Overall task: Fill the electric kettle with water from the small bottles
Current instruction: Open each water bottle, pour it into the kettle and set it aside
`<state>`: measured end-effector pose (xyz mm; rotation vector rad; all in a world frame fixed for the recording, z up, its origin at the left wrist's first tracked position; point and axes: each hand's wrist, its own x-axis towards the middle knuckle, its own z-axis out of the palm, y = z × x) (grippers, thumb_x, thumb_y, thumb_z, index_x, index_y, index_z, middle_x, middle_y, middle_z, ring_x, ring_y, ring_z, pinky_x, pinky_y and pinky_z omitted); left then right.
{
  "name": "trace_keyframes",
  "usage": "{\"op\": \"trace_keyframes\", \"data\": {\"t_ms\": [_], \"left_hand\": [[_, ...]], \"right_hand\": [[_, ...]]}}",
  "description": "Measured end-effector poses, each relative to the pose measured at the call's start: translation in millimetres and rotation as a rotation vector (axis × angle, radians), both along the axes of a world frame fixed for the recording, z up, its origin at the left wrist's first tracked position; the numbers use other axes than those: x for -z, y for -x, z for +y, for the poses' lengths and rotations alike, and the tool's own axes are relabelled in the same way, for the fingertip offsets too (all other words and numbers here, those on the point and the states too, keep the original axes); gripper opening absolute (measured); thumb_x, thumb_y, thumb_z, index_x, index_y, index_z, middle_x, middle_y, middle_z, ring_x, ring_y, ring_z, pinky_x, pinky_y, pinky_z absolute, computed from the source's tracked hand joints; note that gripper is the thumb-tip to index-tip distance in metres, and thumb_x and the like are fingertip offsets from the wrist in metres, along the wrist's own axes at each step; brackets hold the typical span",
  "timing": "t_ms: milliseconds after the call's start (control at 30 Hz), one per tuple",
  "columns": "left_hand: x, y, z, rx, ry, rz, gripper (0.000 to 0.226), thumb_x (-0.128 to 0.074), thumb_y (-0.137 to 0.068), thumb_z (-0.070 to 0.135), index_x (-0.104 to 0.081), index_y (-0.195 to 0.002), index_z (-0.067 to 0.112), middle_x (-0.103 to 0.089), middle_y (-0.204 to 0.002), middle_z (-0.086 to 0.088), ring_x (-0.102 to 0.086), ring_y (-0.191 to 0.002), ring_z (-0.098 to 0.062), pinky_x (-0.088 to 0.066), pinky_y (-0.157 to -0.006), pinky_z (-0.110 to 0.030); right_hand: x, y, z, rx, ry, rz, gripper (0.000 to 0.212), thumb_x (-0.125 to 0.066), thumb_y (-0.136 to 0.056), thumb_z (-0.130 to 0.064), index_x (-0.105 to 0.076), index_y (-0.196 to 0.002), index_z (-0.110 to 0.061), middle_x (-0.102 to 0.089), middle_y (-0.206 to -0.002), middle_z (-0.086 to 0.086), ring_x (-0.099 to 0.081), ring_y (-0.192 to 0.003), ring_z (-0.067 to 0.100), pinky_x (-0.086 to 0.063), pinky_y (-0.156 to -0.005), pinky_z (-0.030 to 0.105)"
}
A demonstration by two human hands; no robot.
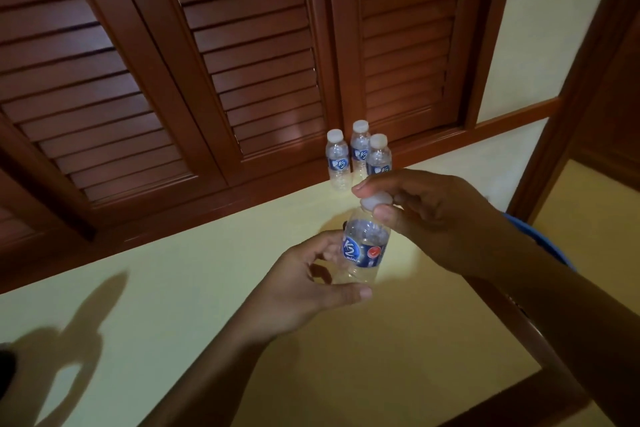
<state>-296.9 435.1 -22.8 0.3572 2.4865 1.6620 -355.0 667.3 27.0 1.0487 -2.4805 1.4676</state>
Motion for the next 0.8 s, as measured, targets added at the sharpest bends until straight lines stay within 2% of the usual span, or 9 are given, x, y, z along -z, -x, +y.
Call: {"op": "trace_keyframes", "data": {"t_ms": [100, 200, 333, 400, 500, 567, 600, 733, 800], "left_hand": [[3.0, 5.8, 6.0, 0.025, -0.006, -0.030, 0.039, -0.085, -0.088, 0.023, -0.072, -0.124, 0.030, -0.074, -0.112, 0.004, -0.067, -0.109, -0.026, -0.051, -0.099, -0.057], [11.2, 18.4, 13.2, -0.079, -0.004, 0.009, 0.033, -0.086, -0.086, 0.020, -0.074, -0.112, 0.036, -0.075, -0.104, 0.008, -0.068, -0.098, -0.021, -0.054, -0.091, -0.048], [37.7, 57.8, 20.8, -0.340, -0.042, 0.034, 0.042, -0.090, -0.078, 0.033, -0.070, -0.114, 0.035, -0.077, -0.104, 0.011, -0.072, -0.097, -0.014, -0.060, -0.088, -0.044], [49.6, 79.9, 26.6, -0.431, -0.046, 0.055, 0.041, -0.089, -0.081, 0.031, -0.068, -0.115, 0.032, -0.077, -0.103, 0.016, -0.071, -0.096, -0.004, -0.060, -0.083, -0.031], [55.5, 107.6, 38.5, -0.484, 0.003, 0.049, 0.043, -0.085, -0.087, 0.031, -0.063, -0.124, 0.030, -0.073, -0.113, 0.016, -0.068, -0.102, -0.004, -0.052, -0.079, -0.018], [61.4, 126.0, 42.3, -0.508, 0.034, 0.066, 0.048, -0.084, -0.087, 0.034, -0.062, -0.129, 0.026, -0.072, -0.118, 0.010, -0.068, -0.106, -0.010, -0.053, -0.085, -0.024], [64.3, 134.1, 43.3, -0.517, 0.047, 0.076, 0.048, -0.084, -0.087, 0.034, -0.062, -0.129, 0.025, -0.073, -0.118, 0.009, -0.068, -0.107, -0.012, -0.055, -0.088, -0.028], [72.0, 154.8, 48.3, -0.539, 0.082, 0.079, 0.046, -0.084, -0.087, 0.031, -0.062, -0.127, 0.024, -0.073, -0.119, 0.007, -0.070, -0.106, -0.015, -0.055, -0.092, -0.031], [71.8, 160.5, 50.5, -0.547, 0.084, 0.084, 0.044, -0.083, -0.087, 0.028, -0.063, -0.126, 0.023, -0.074, -0.118, 0.007, -0.070, -0.105, -0.014, -0.053, -0.090, -0.029]], "right_hand": [[-0.7, 5.2, -0.3, -0.007, 0.005, 0.027, 0.027, -0.056, -0.098, -0.030, -0.064, -0.124, -0.029, -0.066, -0.122, -0.021, -0.059, -0.119, -0.003, -0.046, -0.092, 0.008], [7.2, 6.8, -0.4, 0.028, 0.073, -0.004, 0.030, -0.057, -0.101, -0.018, -0.062, -0.131, -0.023, -0.063, -0.130, -0.020, -0.056, -0.124, -0.006, -0.045, -0.096, 0.009], [51.8, 2.6, -1.9, 0.299, -0.011, -0.009, 0.039, -0.050, -0.102, -0.038, -0.049, -0.141, -0.037, -0.056, -0.135, -0.023, -0.048, -0.123, -0.014, -0.039, -0.096, 0.005], [85.0, -0.6, -4.4, 0.379, -0.164, -0.040, 0.041, -0.048, -0.103, -0.040, -0.049, -0.143, -0.033, -0.055, -0.141, -0.016, -0.044, -0.126, -0.012, -0.030, -0.100, 0.005], [129.7, -4.9, -8.8, 0.361, -0.360, -0.097, 0.061, -0.026, -0.101, -0.058, -0.046, -0.148, -0.024, -0.050, -0.150, -0.004, -0.041, -0.138, 0.006, -0.027, -0.116, 0.023], [150.5, -2.4, -9.7, 0.315, -0.474, -0.086, 0.090, 0.002, -0.094, -0.070, -0.041, -0.151, -0.014, -0.043, -0.156, 0.007, -0.034, -0.147, 0.018, -0.020, -0.124, 0.038], [158.4, 0.2, -9.2, 0.317, -0.520, -0.062, 0.097, 0.009, -0.092, -0.069, -0.039, -0.152, -0.010, -0.040, -0.158, 0.010, -0.029, -0.150, 0.022, -0.013, -0.124, 0.038], [167.0, -0.9, -15.6, 0.384, -0.622, 0.024, 0.081, 0.002, -0.099, -0.055, -0.031, -0.156, -0.008, -0.031, -0.163, 0.010, -0.017, -0.153, 0.021, -0.003, -0.123, 0.037], [164.2, -3.7, -17.1, 0.373, -0.650, 0.018, 0.087, 0.012, -0.094, -0.058, -0.022, -0.159, -0.012, -0.021, -0.167, 0.007, -0.008, -0.155, 0.019, 0.000, -0.125, 0.036]]}}
